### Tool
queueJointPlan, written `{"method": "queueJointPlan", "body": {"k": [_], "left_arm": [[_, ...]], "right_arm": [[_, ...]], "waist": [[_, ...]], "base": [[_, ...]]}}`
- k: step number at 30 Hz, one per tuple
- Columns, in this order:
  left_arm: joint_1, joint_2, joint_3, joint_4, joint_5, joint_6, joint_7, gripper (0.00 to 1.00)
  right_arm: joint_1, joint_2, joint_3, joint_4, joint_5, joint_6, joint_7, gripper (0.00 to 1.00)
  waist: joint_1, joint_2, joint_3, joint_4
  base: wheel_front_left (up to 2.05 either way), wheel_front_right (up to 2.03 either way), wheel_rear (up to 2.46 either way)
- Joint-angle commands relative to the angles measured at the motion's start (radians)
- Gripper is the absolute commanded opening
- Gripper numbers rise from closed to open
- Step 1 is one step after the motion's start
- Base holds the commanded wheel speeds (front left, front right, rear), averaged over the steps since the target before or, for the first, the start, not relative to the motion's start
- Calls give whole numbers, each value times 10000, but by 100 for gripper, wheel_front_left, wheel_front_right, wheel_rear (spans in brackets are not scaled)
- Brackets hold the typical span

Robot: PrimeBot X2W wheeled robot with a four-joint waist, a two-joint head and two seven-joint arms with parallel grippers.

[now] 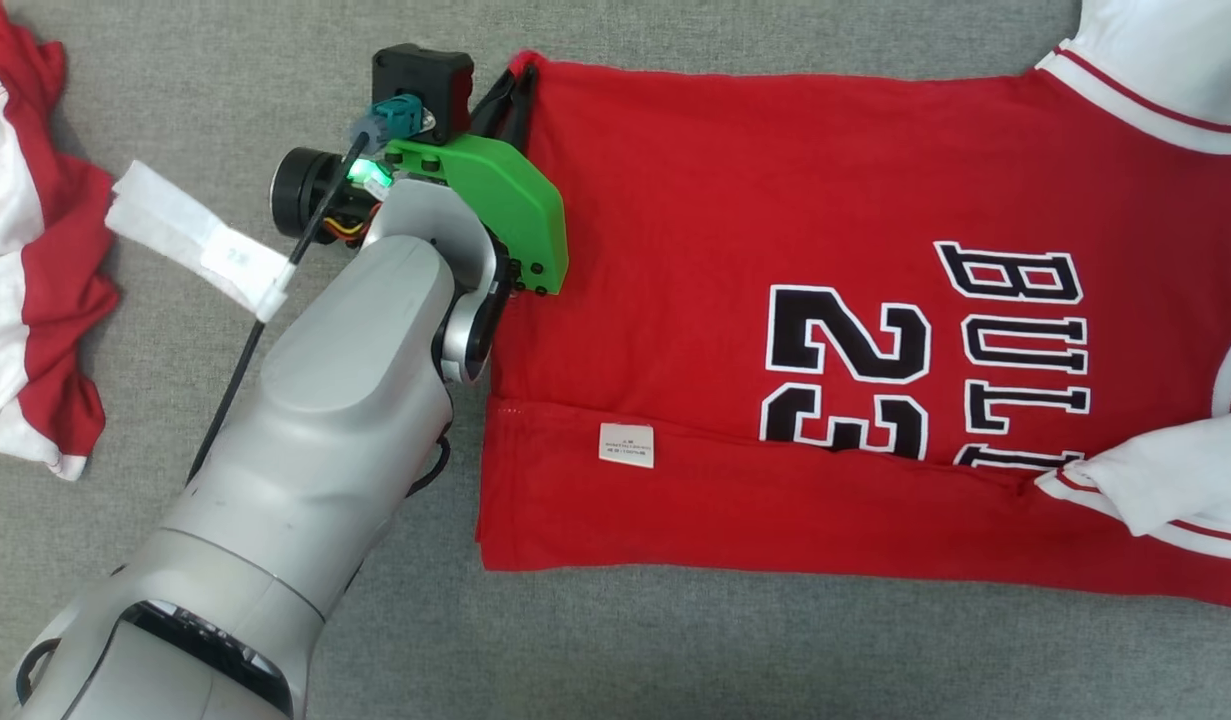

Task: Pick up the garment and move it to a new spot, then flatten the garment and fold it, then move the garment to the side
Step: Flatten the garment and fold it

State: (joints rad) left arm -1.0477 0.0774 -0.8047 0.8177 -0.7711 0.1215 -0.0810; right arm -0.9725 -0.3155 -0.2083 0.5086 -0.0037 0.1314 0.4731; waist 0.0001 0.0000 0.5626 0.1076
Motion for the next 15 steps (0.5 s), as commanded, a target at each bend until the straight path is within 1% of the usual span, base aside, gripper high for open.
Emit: {"method": "queueJointPlan", "body": {"k": [1, 3, 7, 15], "left_arm": [[171, 110, 83, 59, -25, 52, -250, 0], [252, 148, 144, 70, -26, 67, -594, 0], [572, 238, 214, 26, -55, -78, -1203, 0], [1576, 553, 171, -126, 43, -381, -1697, 0]], "right_arm": [[293, 88, -18, -86, 105, -16, -260, 0], [581, 119, -12, -275, 230, -14, -753, 0], [1289, 232, 53, -498, 723, -14, -1700, 0], [3148, 438, 541, -1019, 1644, -16, -3506, 0]], "waist": [[-1, 0, -177, -102], [-1, 0, -308, -165], [-1, 0, -610, -295], [-1, 0, -1444, -535]], "base": [[0, 0, 0], [0, 0, 0], [0, 0, 0], [0, 0, 0]]}}
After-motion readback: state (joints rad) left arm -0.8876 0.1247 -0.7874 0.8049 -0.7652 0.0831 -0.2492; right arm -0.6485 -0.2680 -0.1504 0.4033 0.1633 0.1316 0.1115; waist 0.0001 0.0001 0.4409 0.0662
